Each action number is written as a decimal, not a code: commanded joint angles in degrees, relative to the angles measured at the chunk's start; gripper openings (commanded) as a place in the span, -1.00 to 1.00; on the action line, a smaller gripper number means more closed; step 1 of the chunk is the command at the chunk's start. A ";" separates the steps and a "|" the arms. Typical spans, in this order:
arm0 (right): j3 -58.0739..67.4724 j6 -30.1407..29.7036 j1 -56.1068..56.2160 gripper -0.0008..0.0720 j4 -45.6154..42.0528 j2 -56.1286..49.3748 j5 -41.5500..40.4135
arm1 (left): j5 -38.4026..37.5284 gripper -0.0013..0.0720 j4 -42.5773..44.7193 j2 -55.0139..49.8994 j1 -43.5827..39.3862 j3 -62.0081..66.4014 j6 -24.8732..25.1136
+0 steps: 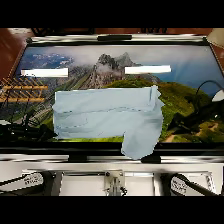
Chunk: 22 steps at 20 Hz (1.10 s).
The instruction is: Fold the shirts.
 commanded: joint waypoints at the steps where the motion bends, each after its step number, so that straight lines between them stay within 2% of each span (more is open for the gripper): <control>1: -15.17 1.81 -0.74 0.39 2.71 4.57 -14.56 | 0.11 -0.89 -2.58 0.61 0.04 -0.02 0.20; 3: -18.69 0.37 0.92 0.39 5.70 4.22 -18.21 | 0.33 -0.89 -4.15 0.98 0.04 0.00 0.35; 6: -19.96 -0.20 4.57 0.39 5.70 1.16 -19.58 | 0.28 -0.89 -4.22 0.98 0.04 0.00 0.33; 15: -19.96 1.40 11.56 0.35 5.51 -2.01 -26.21 | 0.04 -0.89 -4.26 1.11 0.04 0.00 0.33; 16: -19.93 1.40 12.39 -0.10 5.51 -2.01 -26.36 | 0.02 -0.89 -4.26 1.11 0.04 0.00 0.33; 17: -19.80 1.38 12.90 -0.69 5.55 -1.99 -25.94 | 0.02 -0.89 -4.24 1.11 0.04 0.09 0.37; 18: -19.10 0.94 12.96 -0.83 5.68 -1.92 -24.98 | -0.07 -0.89 -4.22 1.11 0.04 0.59 0.37; 22: -7.72 -5.44 12.98 -0.84 7.37 -0.42 -21.66 | -5.07 -0.89 -4.26 1.09 0.02 10.38 0.24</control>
